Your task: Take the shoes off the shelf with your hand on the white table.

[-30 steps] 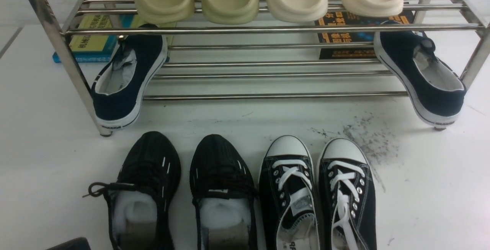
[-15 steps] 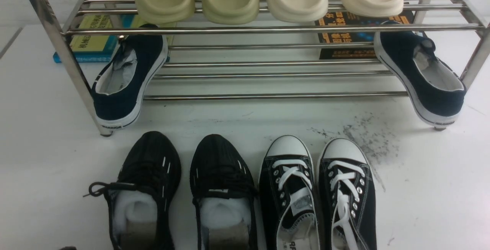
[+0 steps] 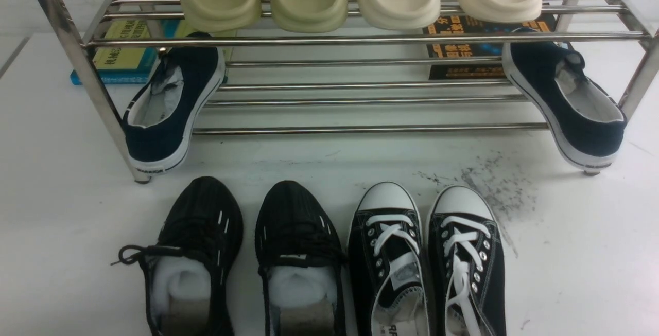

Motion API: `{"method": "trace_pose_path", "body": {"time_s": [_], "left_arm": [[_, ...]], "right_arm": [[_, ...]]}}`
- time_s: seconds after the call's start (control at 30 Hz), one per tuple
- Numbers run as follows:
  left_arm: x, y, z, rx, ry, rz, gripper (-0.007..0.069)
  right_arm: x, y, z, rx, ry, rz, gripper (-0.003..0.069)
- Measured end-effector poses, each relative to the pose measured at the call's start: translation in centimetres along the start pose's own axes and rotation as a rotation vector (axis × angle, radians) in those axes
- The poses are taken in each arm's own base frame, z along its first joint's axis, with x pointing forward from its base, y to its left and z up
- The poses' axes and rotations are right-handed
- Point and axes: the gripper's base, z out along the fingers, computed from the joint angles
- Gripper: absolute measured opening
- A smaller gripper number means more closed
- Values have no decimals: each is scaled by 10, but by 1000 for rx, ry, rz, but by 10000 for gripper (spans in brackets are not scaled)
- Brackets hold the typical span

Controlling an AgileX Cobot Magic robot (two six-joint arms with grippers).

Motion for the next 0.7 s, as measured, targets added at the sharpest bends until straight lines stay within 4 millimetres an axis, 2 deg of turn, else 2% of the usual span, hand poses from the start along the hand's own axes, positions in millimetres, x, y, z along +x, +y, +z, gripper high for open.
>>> {"method": "trace_pose_path", "body": {"time_s": [0.7], "left_arm": [[-2,2,-1,23,-57,-1,54]], "right_arm": [[0,0,0,0,0,0,237]]}}
